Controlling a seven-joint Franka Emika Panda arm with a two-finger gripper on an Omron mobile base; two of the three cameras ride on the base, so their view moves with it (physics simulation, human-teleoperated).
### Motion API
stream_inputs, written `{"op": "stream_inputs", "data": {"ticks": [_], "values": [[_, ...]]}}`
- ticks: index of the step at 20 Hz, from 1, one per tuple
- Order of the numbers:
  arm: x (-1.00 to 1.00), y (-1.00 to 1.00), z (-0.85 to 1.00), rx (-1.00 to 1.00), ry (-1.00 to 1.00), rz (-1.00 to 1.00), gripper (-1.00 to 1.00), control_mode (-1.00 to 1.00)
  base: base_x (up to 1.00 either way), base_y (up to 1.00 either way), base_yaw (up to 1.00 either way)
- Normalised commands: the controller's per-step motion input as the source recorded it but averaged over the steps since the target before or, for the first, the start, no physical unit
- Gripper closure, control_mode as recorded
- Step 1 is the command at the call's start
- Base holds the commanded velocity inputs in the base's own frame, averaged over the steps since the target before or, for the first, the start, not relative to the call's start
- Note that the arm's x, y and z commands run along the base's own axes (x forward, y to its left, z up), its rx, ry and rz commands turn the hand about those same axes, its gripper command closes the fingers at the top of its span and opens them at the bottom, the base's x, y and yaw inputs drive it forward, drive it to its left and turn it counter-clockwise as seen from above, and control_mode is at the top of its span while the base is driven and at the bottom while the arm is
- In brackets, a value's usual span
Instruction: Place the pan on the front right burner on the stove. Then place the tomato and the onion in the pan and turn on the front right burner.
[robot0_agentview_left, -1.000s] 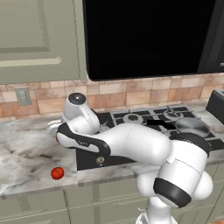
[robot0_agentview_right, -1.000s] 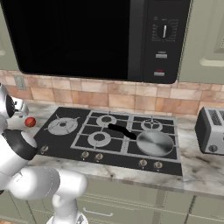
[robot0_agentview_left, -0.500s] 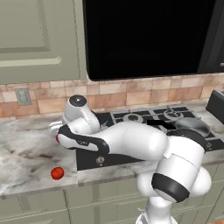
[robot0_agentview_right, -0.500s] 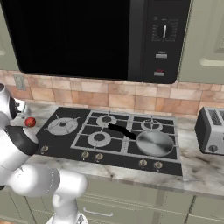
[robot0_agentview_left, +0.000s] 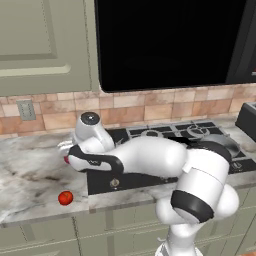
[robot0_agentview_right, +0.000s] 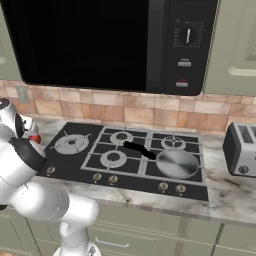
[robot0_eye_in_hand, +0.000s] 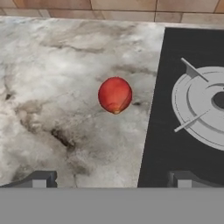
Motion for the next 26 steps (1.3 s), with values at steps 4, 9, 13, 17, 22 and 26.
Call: {"op": "stream_inputs", "data": {"ticks": [4, 9, 13, 17, 22, 26], "values": [[0.13, 0.00, -0.17, 0.00, 0.00, 0.00, -1.00, -1.00, 0.00, 0.00, 0.00], [0.14, 0.00, -0.16, 0.00, 0.00, 0.00, -1.00, -1.00, 0.00, 0.00, 0.00], [0.14, 0.00, -0.16, 0.00, 0.00, 0.00, -1.00, -1.00, 0.00, 0.00, 0.00], [0.19, 0.00, -0.16, 0.00, 0.00, 0.00, -1.00, -1.00, 0.00, 0.00, 0.00], [0.21, 0.00, -0.15, -0.01, 0.00, 0.00, -1.00, -1.00, 0.00, 0.00, 0.00], [0.19, 0.00, -0.14, -0.02, 0.00, 0.00, -1.00, -1.00, 0.00, 0.00, 0.00]]}}
